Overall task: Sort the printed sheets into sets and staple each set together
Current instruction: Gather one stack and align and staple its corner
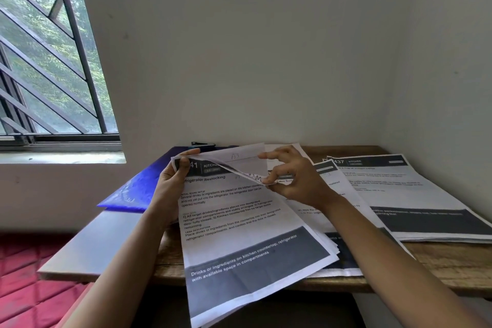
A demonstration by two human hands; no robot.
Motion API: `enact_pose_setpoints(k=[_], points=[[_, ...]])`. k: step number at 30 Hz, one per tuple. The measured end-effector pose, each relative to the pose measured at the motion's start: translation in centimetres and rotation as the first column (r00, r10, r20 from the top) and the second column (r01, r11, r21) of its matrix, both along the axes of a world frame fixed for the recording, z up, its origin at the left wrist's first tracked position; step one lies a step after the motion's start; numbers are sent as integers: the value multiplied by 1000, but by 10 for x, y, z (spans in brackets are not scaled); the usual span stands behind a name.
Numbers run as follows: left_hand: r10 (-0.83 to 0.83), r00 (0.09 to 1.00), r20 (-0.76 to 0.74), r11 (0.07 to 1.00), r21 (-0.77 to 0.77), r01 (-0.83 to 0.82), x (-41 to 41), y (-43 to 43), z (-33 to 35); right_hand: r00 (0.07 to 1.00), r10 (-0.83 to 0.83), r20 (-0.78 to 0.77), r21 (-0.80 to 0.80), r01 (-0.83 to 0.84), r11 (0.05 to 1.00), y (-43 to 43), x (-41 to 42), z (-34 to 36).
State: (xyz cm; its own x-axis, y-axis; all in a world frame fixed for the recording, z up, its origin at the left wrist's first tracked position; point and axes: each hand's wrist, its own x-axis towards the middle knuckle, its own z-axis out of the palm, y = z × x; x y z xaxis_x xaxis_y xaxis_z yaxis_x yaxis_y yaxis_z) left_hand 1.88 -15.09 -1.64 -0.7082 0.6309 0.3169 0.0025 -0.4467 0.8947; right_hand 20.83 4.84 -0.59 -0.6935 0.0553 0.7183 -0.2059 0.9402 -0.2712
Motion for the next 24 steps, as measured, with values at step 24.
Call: enact_pose_setpoints(k=[24], points=[[-126, 990, -56, 991, 36, 129, 6, 0, 2, 974, -225, -10, 58, 225, 973, 17, -10, -5]])
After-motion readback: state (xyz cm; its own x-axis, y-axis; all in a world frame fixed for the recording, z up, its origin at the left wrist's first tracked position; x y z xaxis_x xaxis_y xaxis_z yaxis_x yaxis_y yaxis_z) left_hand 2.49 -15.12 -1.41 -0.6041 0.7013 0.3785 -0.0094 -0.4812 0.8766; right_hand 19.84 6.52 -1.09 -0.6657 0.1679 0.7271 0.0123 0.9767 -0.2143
